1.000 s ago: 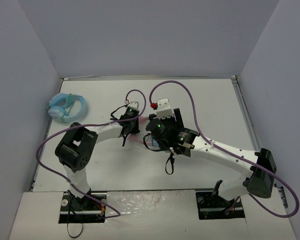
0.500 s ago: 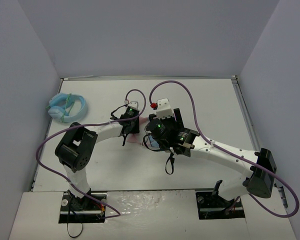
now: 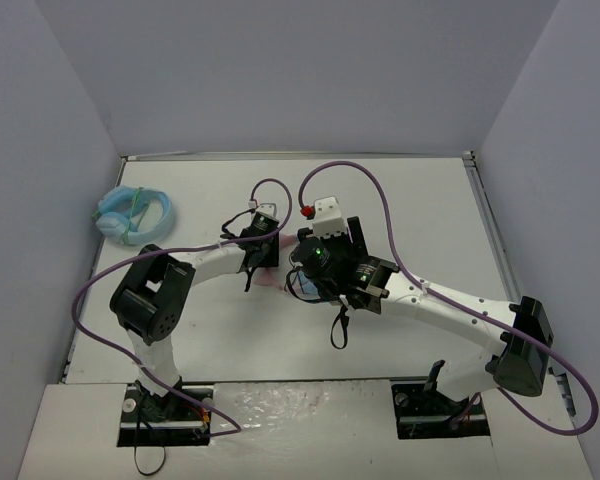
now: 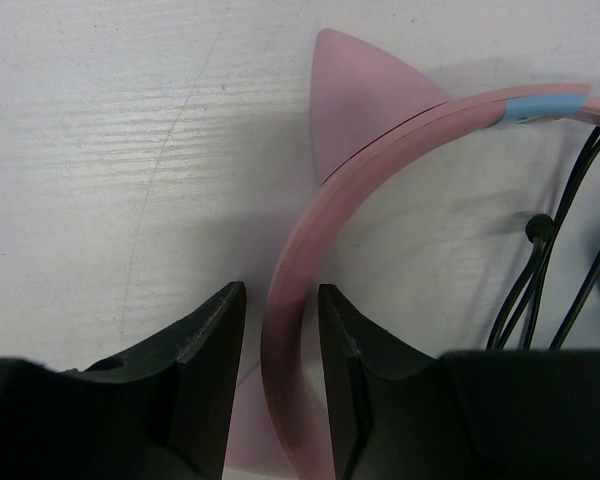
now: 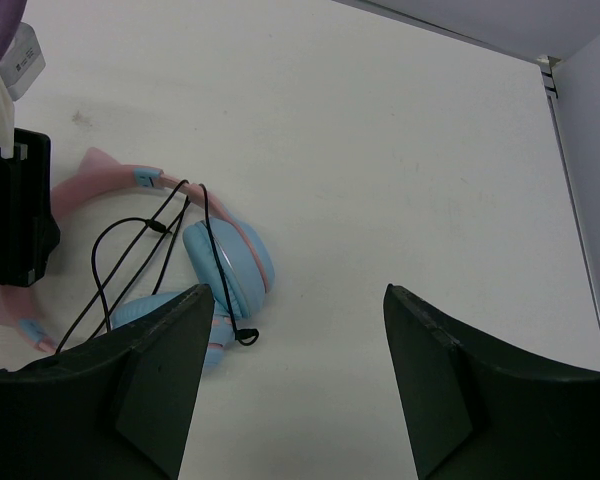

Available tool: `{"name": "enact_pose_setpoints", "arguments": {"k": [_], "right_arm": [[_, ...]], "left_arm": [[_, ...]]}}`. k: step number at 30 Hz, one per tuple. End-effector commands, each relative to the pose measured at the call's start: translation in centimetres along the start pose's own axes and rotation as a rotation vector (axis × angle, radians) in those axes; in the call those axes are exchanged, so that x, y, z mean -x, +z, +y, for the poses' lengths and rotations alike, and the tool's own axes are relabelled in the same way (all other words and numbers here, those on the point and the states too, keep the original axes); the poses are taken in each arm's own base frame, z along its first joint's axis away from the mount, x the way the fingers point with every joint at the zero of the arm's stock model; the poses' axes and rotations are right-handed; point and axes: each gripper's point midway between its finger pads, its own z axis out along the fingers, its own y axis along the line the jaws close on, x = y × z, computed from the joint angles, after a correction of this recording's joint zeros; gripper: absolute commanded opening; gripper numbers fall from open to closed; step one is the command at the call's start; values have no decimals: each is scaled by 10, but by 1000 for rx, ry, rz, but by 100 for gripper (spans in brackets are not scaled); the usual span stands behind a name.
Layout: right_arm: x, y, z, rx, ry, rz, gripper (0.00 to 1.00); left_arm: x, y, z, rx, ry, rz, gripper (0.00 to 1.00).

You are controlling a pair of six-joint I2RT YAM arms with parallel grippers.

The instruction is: Wrap the headphones

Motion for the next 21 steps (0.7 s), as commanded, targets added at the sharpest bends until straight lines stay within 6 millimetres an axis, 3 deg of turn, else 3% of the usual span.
{"name": "enact_pose_setpoints", "arguments": {"k": [1,13,21], "right_arm": [[18,-4,-10,-18,67,-40,66],[17,-5,-10,-17,71,-40,66],[14,-3,-10,-20,72,-34,66]], "left_arm": [[30,-8,-6,-3,-8,-66,33],[30,-8,-6,-2,-10,-63,34],[31,-9,-6,-7,-9,-65,42]]}}
